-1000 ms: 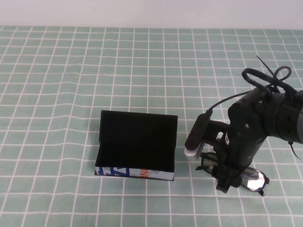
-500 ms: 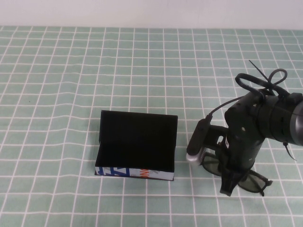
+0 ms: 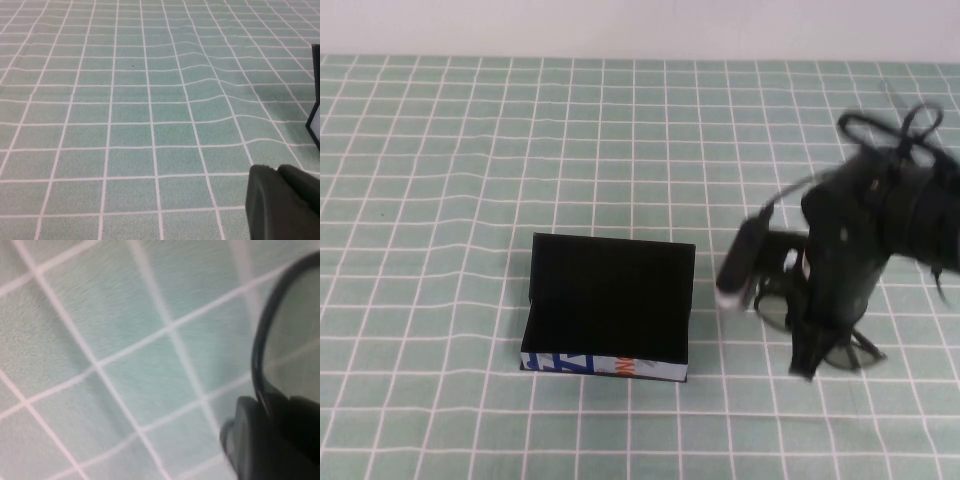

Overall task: Return glasses to glasses case
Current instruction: Place the glasses in the glasses case

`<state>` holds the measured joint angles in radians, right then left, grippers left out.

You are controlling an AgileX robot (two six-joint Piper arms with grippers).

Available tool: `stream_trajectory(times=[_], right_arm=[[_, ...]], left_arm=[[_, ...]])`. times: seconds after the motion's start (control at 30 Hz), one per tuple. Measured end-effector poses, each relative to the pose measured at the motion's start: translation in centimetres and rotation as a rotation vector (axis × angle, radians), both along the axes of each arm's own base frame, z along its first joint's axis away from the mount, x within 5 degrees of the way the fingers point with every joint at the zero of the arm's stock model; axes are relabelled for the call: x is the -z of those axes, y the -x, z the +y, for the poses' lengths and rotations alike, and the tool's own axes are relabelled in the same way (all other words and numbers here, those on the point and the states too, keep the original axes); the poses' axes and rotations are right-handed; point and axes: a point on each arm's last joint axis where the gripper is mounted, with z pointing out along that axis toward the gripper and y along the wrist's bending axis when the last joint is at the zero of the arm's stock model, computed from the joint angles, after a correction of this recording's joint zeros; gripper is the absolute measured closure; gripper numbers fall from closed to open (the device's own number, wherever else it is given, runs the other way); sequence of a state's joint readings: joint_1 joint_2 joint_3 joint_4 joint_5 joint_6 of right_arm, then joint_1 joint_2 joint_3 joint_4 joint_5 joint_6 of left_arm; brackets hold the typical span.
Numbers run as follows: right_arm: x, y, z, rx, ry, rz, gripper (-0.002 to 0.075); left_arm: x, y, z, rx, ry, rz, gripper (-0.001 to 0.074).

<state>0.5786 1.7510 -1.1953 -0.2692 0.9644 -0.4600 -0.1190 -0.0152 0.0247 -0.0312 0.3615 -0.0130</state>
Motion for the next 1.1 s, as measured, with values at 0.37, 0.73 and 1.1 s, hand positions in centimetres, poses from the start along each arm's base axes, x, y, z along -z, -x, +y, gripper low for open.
stream_trajectory(times=[0.37, 0.73, 1.1], right_arm=[[-10.2, -1.1, 1.3, 0.045, -0.155, -0.112, 0.0650], [-13.2, 1.3, 5.2, -0.152, -0.374, -0.009, 0.0651], [-8.4, 3.6, 11.3, -0.359, -0.175, 0.037, 0.0651]], left_arm=[[0.0, 0.0, 0.0, 0.000, 0.000, 0.000, 0.0738], [0.0, 0.0, 0.0, 0.000, 0.000, 0.000, 0.0738], [0.0, 0.0, 0.0, 0.000, 0.000, 0.000, 0.0738]])
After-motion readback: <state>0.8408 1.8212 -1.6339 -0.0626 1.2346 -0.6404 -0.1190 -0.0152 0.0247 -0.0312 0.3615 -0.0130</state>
